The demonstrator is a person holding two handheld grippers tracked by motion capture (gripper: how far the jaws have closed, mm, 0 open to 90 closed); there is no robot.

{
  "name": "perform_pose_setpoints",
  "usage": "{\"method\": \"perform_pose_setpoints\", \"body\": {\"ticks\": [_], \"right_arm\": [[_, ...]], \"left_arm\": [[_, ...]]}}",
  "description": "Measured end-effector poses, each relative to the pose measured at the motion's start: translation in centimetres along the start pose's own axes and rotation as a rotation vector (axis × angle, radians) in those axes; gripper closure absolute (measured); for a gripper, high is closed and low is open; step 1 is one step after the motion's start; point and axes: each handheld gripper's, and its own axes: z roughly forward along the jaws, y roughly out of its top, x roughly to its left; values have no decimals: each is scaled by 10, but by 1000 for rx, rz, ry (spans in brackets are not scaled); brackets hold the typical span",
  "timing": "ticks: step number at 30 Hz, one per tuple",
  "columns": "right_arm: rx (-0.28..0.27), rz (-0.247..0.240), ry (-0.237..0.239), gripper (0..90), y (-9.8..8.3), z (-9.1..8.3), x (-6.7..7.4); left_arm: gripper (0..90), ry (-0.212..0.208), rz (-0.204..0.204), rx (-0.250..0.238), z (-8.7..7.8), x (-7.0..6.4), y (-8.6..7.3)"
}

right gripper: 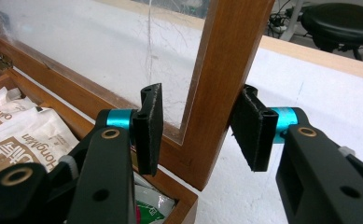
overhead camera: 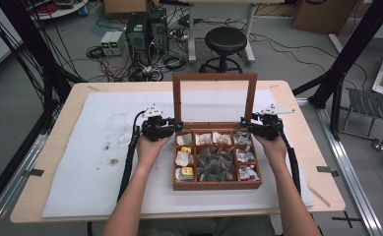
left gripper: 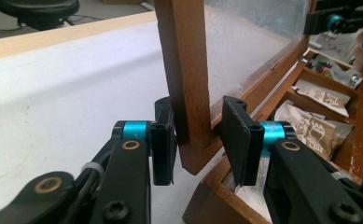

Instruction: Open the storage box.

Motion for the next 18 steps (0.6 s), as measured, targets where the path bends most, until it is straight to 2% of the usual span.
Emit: {"method": "perform_pose_setpoints", "body": {"ticks": [9,15,18], "right_arm": [[22,28,17,541,-3,5,-4],[32,32,11,532,-4,6,-5],[36,37,-3,497,-4,5,-6]], "left_arm": [[646,-46,-109,-33,3,9,-6],[645,-68,-168,-46,4,13,-9],[642,-78,-209,-52,5,15,-11]]}}
